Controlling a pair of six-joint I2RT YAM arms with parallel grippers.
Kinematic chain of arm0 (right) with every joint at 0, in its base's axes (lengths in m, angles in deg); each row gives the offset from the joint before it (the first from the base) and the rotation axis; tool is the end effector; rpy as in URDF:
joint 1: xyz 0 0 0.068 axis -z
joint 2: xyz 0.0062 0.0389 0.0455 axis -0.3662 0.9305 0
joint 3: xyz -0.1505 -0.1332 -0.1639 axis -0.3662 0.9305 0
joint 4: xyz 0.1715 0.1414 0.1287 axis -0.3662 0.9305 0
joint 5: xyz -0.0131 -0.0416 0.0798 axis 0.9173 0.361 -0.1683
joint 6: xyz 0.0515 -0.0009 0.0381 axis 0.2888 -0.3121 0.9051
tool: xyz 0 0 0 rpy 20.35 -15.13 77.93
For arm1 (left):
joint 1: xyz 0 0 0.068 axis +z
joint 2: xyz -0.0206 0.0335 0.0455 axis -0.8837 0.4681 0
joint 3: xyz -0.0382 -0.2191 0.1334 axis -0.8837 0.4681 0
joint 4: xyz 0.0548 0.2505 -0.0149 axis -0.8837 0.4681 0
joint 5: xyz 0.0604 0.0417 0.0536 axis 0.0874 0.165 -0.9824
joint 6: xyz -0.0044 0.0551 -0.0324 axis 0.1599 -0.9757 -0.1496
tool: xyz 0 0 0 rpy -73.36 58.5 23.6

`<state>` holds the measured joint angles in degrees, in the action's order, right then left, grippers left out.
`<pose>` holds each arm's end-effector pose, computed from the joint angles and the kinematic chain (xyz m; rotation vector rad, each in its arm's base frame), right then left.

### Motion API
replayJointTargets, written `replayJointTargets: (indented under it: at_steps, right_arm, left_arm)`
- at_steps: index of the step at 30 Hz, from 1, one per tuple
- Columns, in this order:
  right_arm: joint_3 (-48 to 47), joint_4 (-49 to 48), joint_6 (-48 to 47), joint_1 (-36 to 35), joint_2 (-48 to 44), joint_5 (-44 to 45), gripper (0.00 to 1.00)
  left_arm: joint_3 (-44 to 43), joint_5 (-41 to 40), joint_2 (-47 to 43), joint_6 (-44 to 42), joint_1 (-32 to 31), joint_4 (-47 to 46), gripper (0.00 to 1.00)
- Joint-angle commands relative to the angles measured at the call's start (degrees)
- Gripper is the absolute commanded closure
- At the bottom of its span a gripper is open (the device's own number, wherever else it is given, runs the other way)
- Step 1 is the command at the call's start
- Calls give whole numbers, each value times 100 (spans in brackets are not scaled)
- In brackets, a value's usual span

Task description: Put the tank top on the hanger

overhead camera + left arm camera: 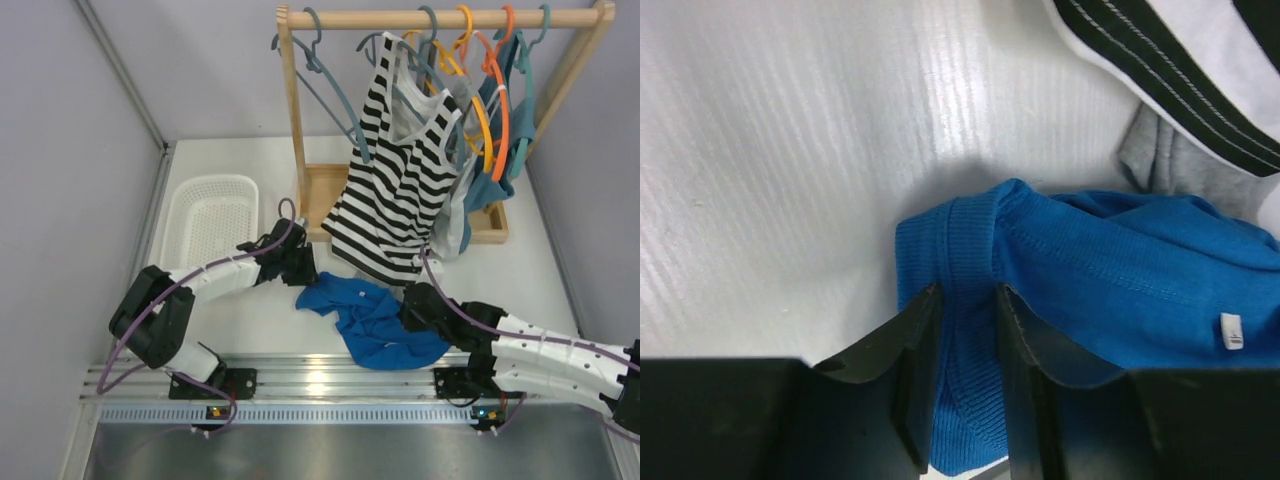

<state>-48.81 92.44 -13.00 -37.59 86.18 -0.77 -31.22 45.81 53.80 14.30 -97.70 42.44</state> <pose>0.1027 0.1341 0.1738 -0.0515 2.3901 0.4261 0.2368 -0.1792 0.1545 0.0072 2.6540 -0.6824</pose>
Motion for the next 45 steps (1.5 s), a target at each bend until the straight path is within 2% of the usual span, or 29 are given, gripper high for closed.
replayJointTargets:
  at_steps: [1, 5, 13, 22, 25, 29, 35, 37, 40, 43, 45]
  right_arm:
    - [-218, -174, -63, 71, 93, 2, 95]
    - [-525, -52, -177, 62, 146, 107, 95]
    - [-1720, 633, -766, 203, 128, 625, 95]
    - [-3276, 757, -1539, 484, 505, 732, 95]
    - [-4197, 722, -2022, 580, 1050, 723, 97]
    - [-5970, 862, -2777, 765, 1971, 679, 99]
    - [-7888, 1187, -3262, 1072, 2659, 424, 100]
    - [-8084, 1275, -3272, 1134, 2730, 380, 100]
    - [-7814, 1241, -3184, 1152, 2520, 301, 100]
    - [-6884, 1013, -2894, 1152, 2072, 39, 100]
    - [-5926, 758, -2622, 1152, 1660, -85, 99]
  left_arm:
    - [-140, -319, 36, -220, 2, 206, 67]
    - [-201, -442, -105, -282, 2, 311, 100]
    - [-719, -1047, -1194, -457, 2, 987, 100]
    - [-1589, -1707, -2310, -545, 2, 1551, 100]
    - [-2124, -2102, -2592, -677, 2, 1621, 100]
    - [-3440, -2586, -2566, -958, 11, 1849, 100]
    - [-4778, -2657, -2303, -1275, 11, 1946, 100]
    - [-4850, -2579, -2276, -1275, 11, 1955, 100]
    - [-4658, -2438, -2381, -1170, 11, 2034, 100]
    - [-4026, -2297, -2636, -907, 11, 2061, 100]
    - [-3455, -2131, -2855, -783, 11, 2087, 100]
